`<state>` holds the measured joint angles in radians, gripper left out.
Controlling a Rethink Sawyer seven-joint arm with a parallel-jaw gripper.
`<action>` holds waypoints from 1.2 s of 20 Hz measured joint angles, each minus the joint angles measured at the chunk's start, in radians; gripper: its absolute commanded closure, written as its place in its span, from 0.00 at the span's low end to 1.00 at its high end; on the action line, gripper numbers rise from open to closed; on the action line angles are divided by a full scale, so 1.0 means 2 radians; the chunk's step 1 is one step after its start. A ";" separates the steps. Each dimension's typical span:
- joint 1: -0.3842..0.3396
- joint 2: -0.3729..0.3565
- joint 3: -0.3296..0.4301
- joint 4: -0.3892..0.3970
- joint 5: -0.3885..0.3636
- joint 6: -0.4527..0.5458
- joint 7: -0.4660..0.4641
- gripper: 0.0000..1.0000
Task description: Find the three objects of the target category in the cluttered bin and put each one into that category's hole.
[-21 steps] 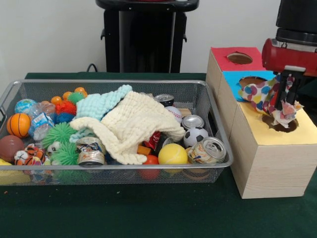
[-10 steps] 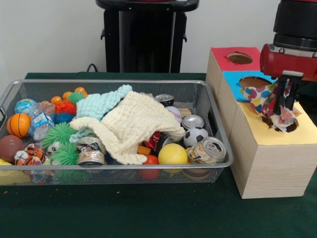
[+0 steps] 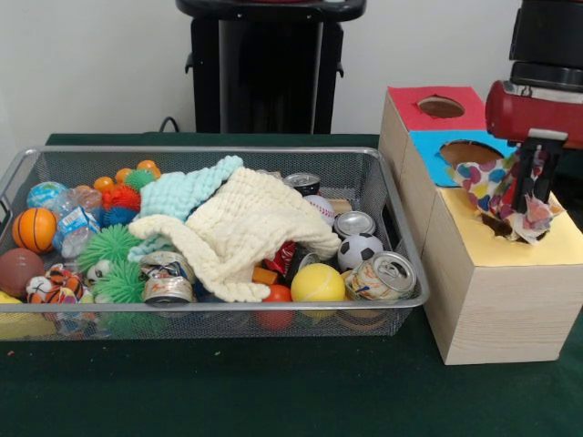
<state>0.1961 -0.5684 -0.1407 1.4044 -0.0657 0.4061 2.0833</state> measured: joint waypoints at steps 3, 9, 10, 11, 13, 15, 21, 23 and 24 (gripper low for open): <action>0.001 0.003 -0.002 0.001 0.004 -0.016 0.000 1.00; 0.006 0.013 -0.005 0.004 0.012 -0.047 0.000 1.00; 0.007 0.015 -0.006 0.006 0.013 -0.053 0.000 1.00; 0.008 0.015 -0.006 0.007 0.014 -0.057 0.000 1.00; 0.010 0.017 -0.006 0.014 0.020 -0.070 0.000 1.00; 0.010 0.017 -0.006 0.019 0.023 -0.077 0.000 1.00; 0.014 0.017 -0.011 0.036 0.036 -0.107 0.000 1.00; 0.014 0.017 -0.011 0.039 0.038 -0.112 0.000 1.00; 0.014 0.017 -0.011 0.041 0.039 -0.115 0.000 1.00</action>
<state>0.2232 -0.5354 -0.1628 1.4869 0.0113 0.1764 2.0833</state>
